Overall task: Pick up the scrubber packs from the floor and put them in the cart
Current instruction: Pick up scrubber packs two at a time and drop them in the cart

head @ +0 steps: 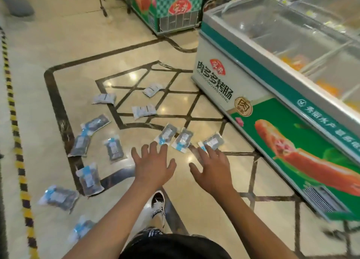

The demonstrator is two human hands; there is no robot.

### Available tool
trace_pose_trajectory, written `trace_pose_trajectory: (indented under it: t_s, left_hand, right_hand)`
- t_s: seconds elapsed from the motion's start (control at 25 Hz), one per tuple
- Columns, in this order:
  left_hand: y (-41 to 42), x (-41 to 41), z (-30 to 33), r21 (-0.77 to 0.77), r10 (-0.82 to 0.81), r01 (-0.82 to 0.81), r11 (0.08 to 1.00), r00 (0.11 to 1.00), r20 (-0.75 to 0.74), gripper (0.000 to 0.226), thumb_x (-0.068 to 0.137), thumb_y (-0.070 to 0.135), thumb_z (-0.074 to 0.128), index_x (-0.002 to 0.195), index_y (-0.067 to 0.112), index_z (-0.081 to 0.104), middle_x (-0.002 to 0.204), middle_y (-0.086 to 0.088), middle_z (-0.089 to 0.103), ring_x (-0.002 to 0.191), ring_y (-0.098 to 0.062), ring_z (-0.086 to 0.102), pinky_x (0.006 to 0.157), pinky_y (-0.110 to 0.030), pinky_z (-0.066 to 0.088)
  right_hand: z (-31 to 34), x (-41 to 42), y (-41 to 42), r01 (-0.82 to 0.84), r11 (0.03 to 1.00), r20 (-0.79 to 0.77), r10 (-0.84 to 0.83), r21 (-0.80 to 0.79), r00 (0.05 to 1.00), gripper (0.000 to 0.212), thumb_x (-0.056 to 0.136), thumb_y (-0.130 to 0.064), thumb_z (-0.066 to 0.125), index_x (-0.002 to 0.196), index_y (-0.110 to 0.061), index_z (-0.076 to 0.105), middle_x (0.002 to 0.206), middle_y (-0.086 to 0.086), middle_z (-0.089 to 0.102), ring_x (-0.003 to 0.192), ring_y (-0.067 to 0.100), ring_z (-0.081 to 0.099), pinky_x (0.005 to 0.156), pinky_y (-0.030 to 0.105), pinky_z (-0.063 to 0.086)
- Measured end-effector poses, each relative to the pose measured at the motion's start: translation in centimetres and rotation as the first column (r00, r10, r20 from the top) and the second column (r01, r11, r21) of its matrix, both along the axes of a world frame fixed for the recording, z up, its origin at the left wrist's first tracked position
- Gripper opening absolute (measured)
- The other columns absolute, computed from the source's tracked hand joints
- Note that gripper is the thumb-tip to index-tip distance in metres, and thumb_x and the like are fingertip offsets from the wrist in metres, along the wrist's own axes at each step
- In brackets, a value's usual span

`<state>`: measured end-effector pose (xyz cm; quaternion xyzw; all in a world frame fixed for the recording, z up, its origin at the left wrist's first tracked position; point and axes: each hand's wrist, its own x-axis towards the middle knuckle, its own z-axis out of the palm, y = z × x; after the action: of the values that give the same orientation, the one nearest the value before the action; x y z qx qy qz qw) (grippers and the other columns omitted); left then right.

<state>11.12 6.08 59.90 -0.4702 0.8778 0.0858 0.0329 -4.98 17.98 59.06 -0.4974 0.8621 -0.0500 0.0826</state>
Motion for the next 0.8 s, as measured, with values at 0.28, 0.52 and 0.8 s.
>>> trace_pose_trajectory:
  t_s: [0.28,0.52,0.8]
  left_hand:
    - [-10.4,-6.8,-1.4,-0.021,-0.13,0.131,0.991,0.991,0.042,0.063,0.089,0.06,0.044,0.141,0.025,0.053,0.145,-0.01,0.054,0.129,-0.036,0.051,0.108,-0.063,0.025]
    - [-14.9,-12.4,-2.1,0.008,-0.257,0.258,0.966,0.962,0.095,0.063,0.095,0.06,0.043,0.148,0.027,0.042,0.154,-0.01,0.044,0.139,-0.035,0.043,0.112,-0.062,0.021]
    - [-16.8,-21.2,-4.3,0.078,-0.287,0.278,0.957,0.947,0.145,0.064,0.097,0.059,0.039,0.151,0.025,0.039,0.155,-0.01,0.042,0.141,-0.035,0.039,0.115,-0.062,0.021]
  right_hand:
    - [0.1,-3.4,-8.9,0.103,0.994,0.054,-0.105,0.035,0.993,0.068,0.089,-0.063,0.047,0.146,-0.027,0.052,0.152,0.006,0.053,0.136,0.042,0.048,0.11,0.056,0.041]
    - [-0.3,-7.8,-10.0,0.219,0.975,0.072,-0.222,0.04,0.972,0.069,0.088,-0.064,0.041,0.142,-0.024,0.056,0.15,0.008,0.055,0.131,0.044,0.051,0.104,0.056,0.045]
    - [-1.6,-17.4,-11.3,0.282,0.958,0.087,-0.285,0.049,0.955,0.056,0.091,-0.057,0.059,0.137,-0.024,0.06,0.146,0.008,0.058,0.127,0.044,0.053,0.101,0.052,0.045]
